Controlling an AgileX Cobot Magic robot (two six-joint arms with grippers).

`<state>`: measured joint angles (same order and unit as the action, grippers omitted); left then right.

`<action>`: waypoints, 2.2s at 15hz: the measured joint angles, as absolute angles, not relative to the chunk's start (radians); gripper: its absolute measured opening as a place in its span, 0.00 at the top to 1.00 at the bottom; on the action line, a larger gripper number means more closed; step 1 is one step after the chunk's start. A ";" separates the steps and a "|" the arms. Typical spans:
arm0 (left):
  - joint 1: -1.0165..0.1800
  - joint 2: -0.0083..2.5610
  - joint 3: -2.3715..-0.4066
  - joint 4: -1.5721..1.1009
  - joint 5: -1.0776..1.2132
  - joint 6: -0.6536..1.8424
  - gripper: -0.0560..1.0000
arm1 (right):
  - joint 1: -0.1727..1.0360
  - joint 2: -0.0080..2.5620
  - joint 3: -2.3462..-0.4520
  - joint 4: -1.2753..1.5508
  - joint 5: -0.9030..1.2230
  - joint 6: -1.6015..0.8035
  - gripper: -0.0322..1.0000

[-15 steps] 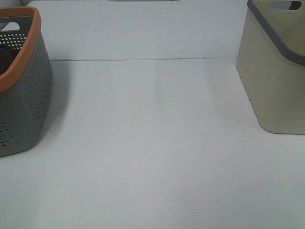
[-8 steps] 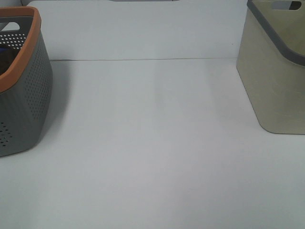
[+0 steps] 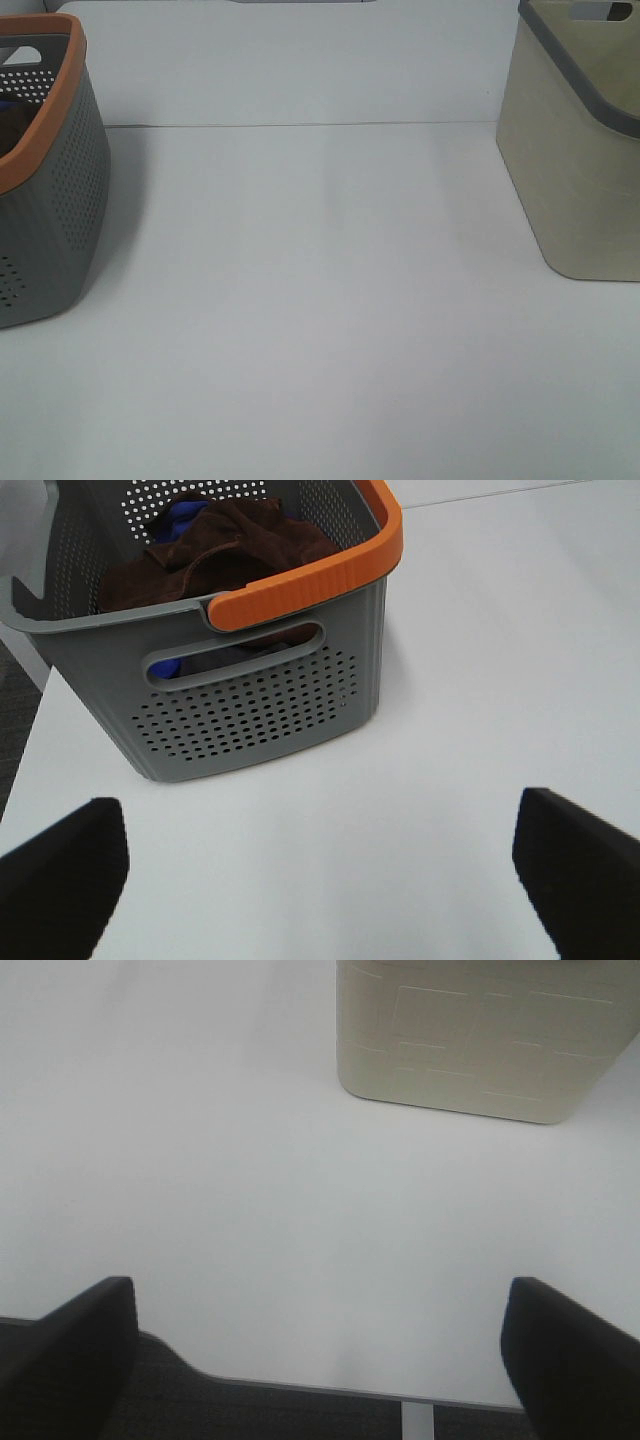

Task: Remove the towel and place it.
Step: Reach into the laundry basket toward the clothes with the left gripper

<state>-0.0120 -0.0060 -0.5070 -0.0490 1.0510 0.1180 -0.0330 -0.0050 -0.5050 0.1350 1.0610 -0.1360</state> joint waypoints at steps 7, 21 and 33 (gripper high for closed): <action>-0.012 -0.006 -0.507 -0.050 1.051 0.118 0.01 | -0.033 -0.005 -0.505 0.135 1.061 -0.136 0.04; -0.012 0.596 -1.025 -0.069 1.216 0.440 0.01 | -0.033 -0.005 -0.505 0.135 1.061 -0.136 0.04; -0.003 1.662 -1.718 0.007 1.214 0.981 0.01 | -0.033 -0.005 -0.505 0.135 1.061 -0.136 0.04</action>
<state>-0.0030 1.6620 -1.7180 0.0070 1.2140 0.9810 -0.0330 -0.0050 -0.5050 0.1350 1.0610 -0.1360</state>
